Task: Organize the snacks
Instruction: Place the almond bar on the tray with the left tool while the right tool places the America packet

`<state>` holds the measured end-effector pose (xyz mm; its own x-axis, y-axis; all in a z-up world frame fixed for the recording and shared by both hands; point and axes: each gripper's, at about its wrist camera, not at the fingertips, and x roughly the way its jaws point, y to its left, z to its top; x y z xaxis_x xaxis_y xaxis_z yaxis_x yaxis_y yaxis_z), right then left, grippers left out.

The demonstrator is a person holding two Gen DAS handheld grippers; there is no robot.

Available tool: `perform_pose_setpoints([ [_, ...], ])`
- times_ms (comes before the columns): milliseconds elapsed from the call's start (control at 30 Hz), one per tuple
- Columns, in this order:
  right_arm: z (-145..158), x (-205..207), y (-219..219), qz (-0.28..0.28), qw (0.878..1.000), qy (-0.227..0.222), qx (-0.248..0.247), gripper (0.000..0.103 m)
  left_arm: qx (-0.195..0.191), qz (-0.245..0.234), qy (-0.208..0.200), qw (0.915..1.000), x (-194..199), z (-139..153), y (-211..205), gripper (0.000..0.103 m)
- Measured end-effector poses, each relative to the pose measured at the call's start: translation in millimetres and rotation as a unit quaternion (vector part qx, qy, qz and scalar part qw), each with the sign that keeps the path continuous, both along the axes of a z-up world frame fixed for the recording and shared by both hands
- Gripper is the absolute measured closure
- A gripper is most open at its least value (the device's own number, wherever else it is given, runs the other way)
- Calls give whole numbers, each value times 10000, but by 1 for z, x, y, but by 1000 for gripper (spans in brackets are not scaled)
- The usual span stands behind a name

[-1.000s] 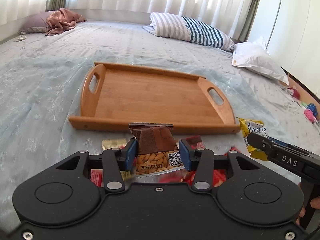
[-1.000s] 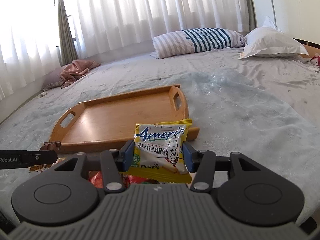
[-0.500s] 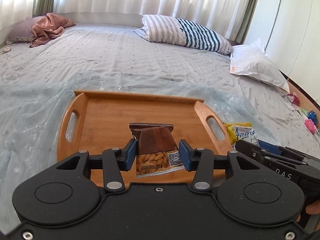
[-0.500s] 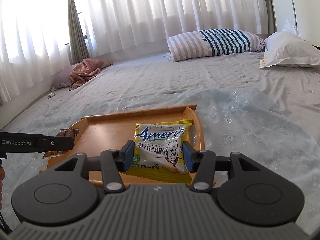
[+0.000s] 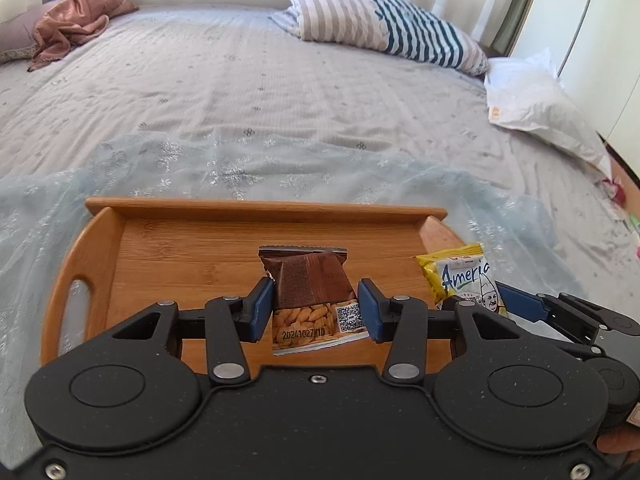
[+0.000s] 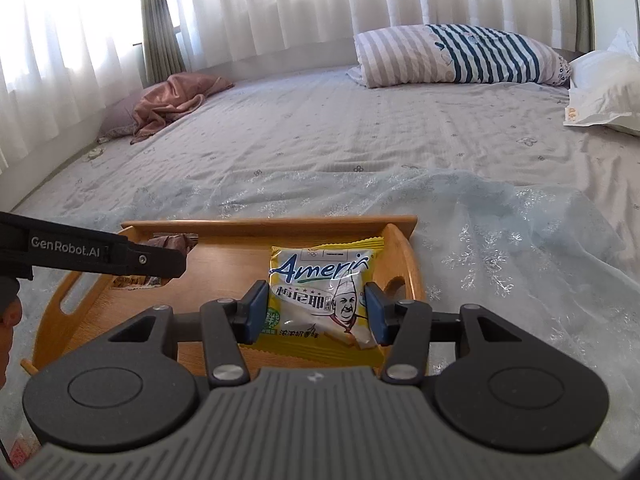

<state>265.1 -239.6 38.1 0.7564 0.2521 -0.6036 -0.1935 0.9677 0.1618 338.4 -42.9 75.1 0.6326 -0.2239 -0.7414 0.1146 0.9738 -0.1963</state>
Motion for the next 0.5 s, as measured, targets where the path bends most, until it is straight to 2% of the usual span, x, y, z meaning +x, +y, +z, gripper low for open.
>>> perform_pose_setpoints([
  [233, -21, 32, 7, 197, 9994, 102, -260, 48, 111, -4, 238, 9997, 43, -33, -14, 59],
  [500, -29, 59, 8, 193, 9994, 129, -242, 48, 101, -108, 224, 9996, 65, -44, -23, 59],
])
